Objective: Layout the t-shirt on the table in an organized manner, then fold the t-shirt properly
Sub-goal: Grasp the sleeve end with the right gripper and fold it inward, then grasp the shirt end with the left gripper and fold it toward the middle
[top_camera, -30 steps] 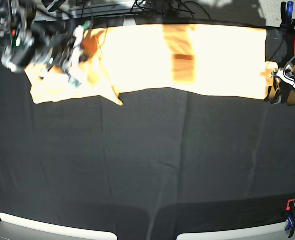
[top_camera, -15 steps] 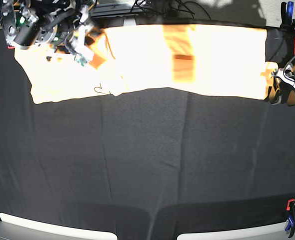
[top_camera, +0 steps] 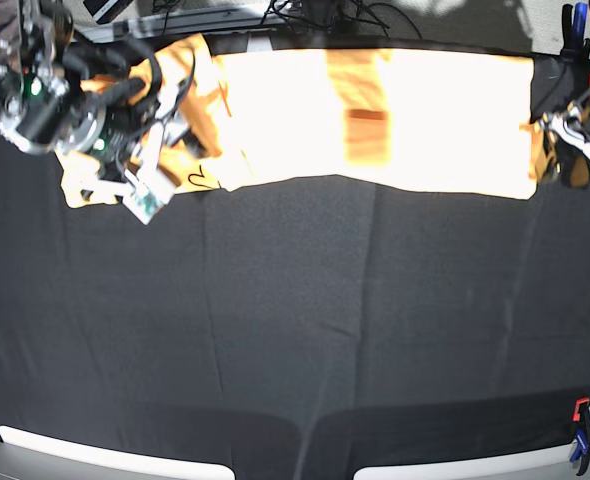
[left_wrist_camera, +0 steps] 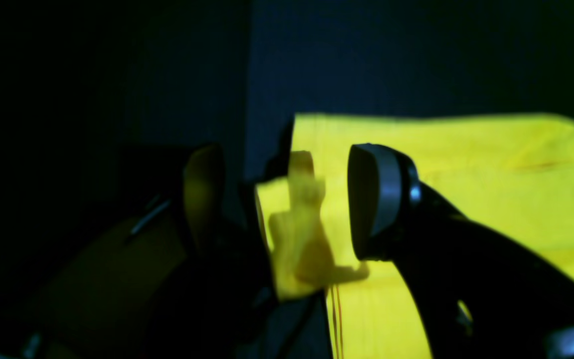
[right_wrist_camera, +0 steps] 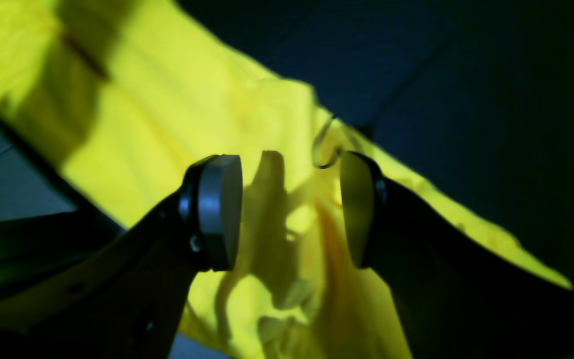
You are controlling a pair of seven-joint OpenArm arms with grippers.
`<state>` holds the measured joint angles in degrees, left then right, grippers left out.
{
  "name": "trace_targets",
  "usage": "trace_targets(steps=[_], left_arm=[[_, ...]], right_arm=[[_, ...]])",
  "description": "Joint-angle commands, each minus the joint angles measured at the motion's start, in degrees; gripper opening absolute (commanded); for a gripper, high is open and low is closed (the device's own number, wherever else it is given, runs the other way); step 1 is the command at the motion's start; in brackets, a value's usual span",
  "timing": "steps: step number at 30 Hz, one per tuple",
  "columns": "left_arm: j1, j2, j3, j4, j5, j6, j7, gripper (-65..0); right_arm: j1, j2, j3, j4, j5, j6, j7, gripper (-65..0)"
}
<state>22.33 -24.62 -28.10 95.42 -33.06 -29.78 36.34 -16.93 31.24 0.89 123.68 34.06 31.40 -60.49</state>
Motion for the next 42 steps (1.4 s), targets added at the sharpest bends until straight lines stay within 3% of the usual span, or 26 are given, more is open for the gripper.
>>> trace_targets(steps=[1,11,16,20,25,28,32,38,42], left_arm=[[0.4,-0.9,-0.5,0.8,-0.7,0.0,-0.9,-28.1],[0.5,-0.9,-0.5,-8.0,-10.6,-0.7,5.8,-28.1],[0.4,-0.9,-0.5,-12.5,-17.9,-5.4,8.2,-28.1],[0.3,-0.4,-0.3,-13.3,-23.9,-10.2,13.5,-28.1],[0.2,2.8,-0.3,-13.3,-25.6,-10.2,15.9,-31.7],[0.2,3.7,-0.4,-13.3,-25.5,-10.2,13.5,-39.4],[0.2,3.7,-0.9,-13.3,-25.5,-9.6,4.8,-65.0],[-2.7,4.6,-6.4,-13.3,-17.7,-1.0,-0.7,-65.0],[-4.8,4.6,-11.7,-13.3,-15.3,0.3,-2.4,-65.0]], right_arm=[[1.2,0.7,0.3,-0.3,0.4,-0.2,0.9,-34.4],[6.8,0.7,0.3,-14.0,0.6,-0.2,0.9,-34.4],[6.8,0.7,0.3,-14.5,0.6,-0.2,1.2,-34.4],[6.8,0.7,0.3,-14.5,0.6,-0.2,2.2,-34.4],[6.8,0.7,0.3,-14.5,0.6,-0.2,3.0,-34.4],[6.8,0.7,0.3,-14.5,0.6,-0.2,3.1,-34.4],[6.8,0.8,0.3,-14.5,0.5,-0.2,3.0,-34.4],[6.8,0.9,1.0,-14.5,0.3,-0.1,2.7,-34.4],[6.8,0.8,5.3,-14.5,0.2,-0.1,4.1,-34.4]])
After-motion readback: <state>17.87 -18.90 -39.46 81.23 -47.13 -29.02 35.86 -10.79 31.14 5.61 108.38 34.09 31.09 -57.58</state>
